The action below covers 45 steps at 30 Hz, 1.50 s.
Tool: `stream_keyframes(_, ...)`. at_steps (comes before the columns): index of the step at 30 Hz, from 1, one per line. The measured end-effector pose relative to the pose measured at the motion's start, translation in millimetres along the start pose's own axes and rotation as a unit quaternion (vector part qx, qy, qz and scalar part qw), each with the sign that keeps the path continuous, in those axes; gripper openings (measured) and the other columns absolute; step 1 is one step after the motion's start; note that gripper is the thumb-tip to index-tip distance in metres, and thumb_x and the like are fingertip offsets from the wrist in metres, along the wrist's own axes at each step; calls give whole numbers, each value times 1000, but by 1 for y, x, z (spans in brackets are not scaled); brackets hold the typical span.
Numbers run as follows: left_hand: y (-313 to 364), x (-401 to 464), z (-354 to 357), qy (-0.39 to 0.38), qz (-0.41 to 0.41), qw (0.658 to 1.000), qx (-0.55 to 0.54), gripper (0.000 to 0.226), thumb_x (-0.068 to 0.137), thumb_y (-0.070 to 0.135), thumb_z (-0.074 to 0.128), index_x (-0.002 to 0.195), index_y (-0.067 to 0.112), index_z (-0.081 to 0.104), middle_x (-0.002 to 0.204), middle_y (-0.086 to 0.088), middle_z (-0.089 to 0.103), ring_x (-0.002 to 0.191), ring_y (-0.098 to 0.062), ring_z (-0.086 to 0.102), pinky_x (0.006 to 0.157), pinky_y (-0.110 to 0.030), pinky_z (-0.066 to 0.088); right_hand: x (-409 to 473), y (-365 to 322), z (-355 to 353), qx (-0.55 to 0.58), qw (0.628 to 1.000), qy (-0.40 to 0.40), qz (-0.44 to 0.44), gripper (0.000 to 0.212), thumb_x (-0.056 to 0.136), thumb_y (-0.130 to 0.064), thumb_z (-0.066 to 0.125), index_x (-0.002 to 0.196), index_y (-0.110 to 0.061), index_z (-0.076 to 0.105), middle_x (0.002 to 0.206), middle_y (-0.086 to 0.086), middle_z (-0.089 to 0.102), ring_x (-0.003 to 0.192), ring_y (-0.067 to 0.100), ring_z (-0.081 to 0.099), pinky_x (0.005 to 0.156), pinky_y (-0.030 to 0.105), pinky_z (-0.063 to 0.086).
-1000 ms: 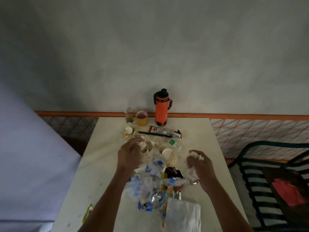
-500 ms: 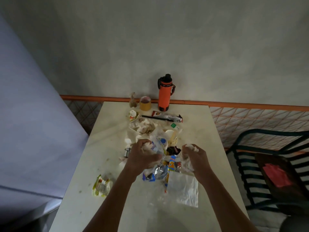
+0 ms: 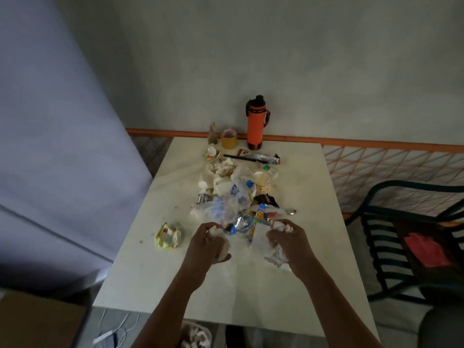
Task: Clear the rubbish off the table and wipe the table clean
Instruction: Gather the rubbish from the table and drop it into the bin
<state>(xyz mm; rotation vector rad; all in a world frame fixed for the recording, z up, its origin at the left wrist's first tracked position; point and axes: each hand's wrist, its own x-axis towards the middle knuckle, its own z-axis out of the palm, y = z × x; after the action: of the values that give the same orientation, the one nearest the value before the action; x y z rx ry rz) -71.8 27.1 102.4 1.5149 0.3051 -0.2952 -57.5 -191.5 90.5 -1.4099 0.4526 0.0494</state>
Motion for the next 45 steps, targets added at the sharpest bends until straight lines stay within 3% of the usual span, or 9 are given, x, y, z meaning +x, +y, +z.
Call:
stream_keyframes(4, -24, -54, 9, -1, -37, 999, -24, 13, 100, 3, 54, 113, 6, 55, 87, -16, 64, 75, -32, 63, 76, -54, 60, -37, 18, -18, 24, 999, -20, 5, 27, 76, 19, 63, 69, -7, 58, 56, 10, 53, 48, 18, 47, 50, 26, 40)
stream_keyframes(10, -60, -124, 14, 19, -42, 998, 40, 14, 103, 14, 54, 108, 1, 56, 63, -15, 49, 51, -20, 44, 44, -25, 37, -98, 57, -36, 49, 998, -39, 22, 21, 77, 23, 56, 74, 2, 54, 61, 12, 51, 56, 21, 53, 50, 25, 42)
stream_keyframes(13, -66, -148, 12, 39, -37, 997, 54, 15, 99, 7, 60, 105, -6, 57, 61, -14, 48, 46, -17, 40, 42, -24, 34, -118, 68, -39, 42, 998, -36, 34, 14, 78, 22, 56, 81, 8, 60, 66, 16, 55, 60, 24, 56, 50, 24, 44)
stream_keyframes(18, -74, -175, -9, 82, -22, 989, 119, 18, 87, 11, 76, 101, 11, 65, 68, 2, 66, 45, 2, 56, 45, -14, 43, -144, 83, -24, 66, 994, -64, 53, 14, 72, 12, 65, 74, -1, 68, 58, 13, 57, 56, 25, 56, 56, 30, 45)
stream_keyframes(22, -85, -194, -38, 103, -53, 988, 100, 18, 84, 20, 80, 99, 17, 69, 88, -16, 71, 60, -11, 65, 55, -30, 52, -163, 88, -4, 2, 996, -59, 63, 20, 82, 12, 67, 77, -7, 71, 63, 9, 65, 57, 20, 61, 54, 26, 51)
stream_keyframes(27, -108, -220, -86, 125, -75, 985, 95, 25, 82, 21, 82, 103, 25, 69, 89, -1, 75, 80, -19, 74, 69, -39, 62, -191, 114, 29, -21, 993, -58, 101, 20, 80, 4, 73, 73, -15, 74, 67, 7, 69, 64, 23, 63, 64, 29, 51)
stream_keyframes(34, -140, -234, -169, 89, -79, 981, 151, 20, 86, 32, 78, 102, 33, 66, 89, 1, 73, 75, -16, 71, 58, -28, 54, -235, 149, 97, -80, 991, -37, 103, 6, 80, -10, 79, 79, -12, 74, 73, 6, 71, 68, 19, 64, 59, 25, 50)
stream_keyframes(40, -159, -239, -223, 18, -74, 976, 202, 17, 88, 25, 74, 101, 31, 65, 84, 0, 74, 58, -8, 67, 48, -24, 50, -268, 184, 145, -88, 986, 32, 135, 33, 70, -32, 88, 63, -19, 59, 64, 8, 61, 63, 17, 57, 63, 32, 45)
stream_keyframes(45, -174, -241, -252, -23, -92, 964, 247, 9, 88, 34, 71, 93, 35, 64, 73, 6, 73, 58, -7, 66, 57, -27, 54, -297, 215, 164, -91, 978, 72, 176, 30, 75, -30, 85, 68, -11, 62, 69, 9, 65, 67, 20, 61, 65, 29, 47)
